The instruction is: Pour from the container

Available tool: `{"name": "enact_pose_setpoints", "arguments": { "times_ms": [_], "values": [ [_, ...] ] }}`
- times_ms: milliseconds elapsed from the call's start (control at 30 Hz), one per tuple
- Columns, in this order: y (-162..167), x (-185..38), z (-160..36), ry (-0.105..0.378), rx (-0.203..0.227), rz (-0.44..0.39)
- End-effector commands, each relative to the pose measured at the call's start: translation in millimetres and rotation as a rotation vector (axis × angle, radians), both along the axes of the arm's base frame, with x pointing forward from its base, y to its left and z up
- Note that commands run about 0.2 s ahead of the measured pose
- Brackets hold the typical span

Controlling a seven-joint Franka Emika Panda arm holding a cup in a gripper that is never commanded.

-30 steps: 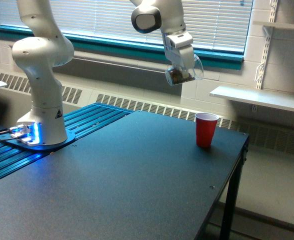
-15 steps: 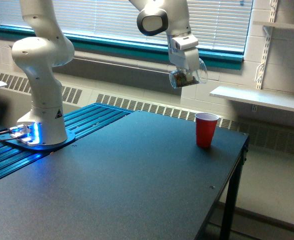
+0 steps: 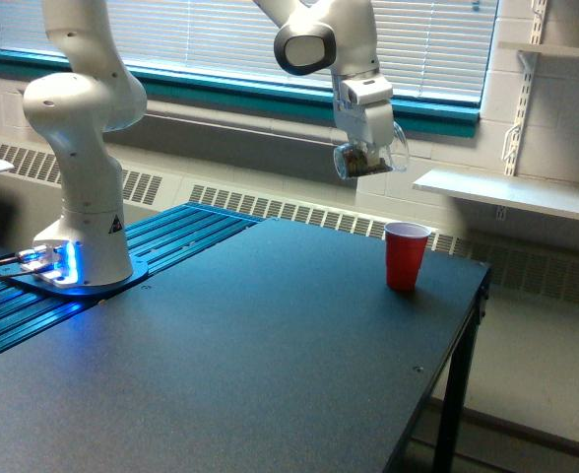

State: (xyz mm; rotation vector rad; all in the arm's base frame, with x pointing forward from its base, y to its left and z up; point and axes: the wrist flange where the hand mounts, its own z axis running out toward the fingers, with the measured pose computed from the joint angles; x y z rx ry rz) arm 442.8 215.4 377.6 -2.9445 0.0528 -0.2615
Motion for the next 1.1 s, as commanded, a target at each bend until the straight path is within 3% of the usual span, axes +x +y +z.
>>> {"name": "enact_pose_setpoints", "arguments": {
  "times_ms": [33, 1100],
  "values": [
    [8, 0, 0.7, 0.004, -0.009, 0.006],
    [14, 14, -24.6, 0.066, -0.04, -0.032]
  ]
}}
